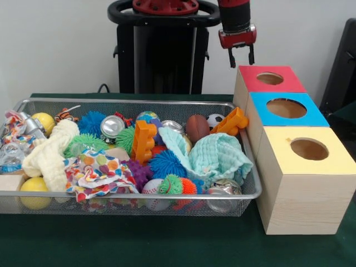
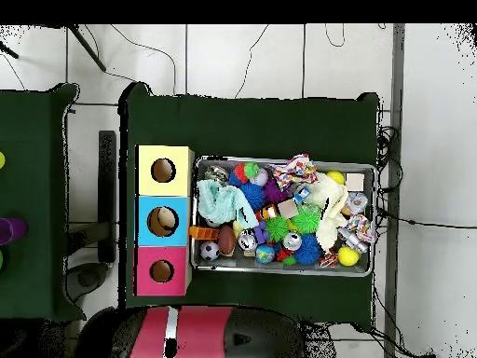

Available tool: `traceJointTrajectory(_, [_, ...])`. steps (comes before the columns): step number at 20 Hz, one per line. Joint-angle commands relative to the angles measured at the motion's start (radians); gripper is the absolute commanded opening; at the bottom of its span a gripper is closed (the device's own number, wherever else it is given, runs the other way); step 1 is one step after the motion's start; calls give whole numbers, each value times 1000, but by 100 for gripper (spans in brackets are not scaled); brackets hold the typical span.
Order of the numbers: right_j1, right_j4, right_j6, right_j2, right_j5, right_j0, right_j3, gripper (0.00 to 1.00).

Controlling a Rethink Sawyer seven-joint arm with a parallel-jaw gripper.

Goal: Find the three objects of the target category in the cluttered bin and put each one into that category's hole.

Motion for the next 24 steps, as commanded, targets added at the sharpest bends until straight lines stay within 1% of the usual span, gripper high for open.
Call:
traceJointTrajectory(1, [-125, 225, 109, -182, 44, 302, 30, 100])
traceJointTrajectory(3, [-102, 210, 132, -178, 12, 303, 25, 100])
traceJointTrajectory(6, [-72, 185, 160, -156, -2, 307, -4, 100])
traceJointTrajectory(9, [-35, 195, 202, -136, 1, 325, -30, 100])
traceJointTrajectory(11, [-5, 200, 229, -110, 31, 314, -42, 100])
traceJointTrajectory(12, [10, 203, 228, -96, 73, 307, -47, 100])
traceJointTrajectory(14, [43, 226, 226, -76, 120, 312, -69, 100])
traceJointTrajectory(15, [42, 247, 217, -78, 142, 333, -73, 100])
traceJointTrajectory(17, [34, 288, 179, -97, 170, 399, -92, 100])
traceJointTrajectory(19, [40, 329, 189, -96, 171, 436, -94, 100])
traceJointTrajectory(22, [38, 343, 191, -84, 181, 435, -97, 100])
traceJointTrajectory(24, [8, 330, 173, -67, 235, 397, -89, 100])
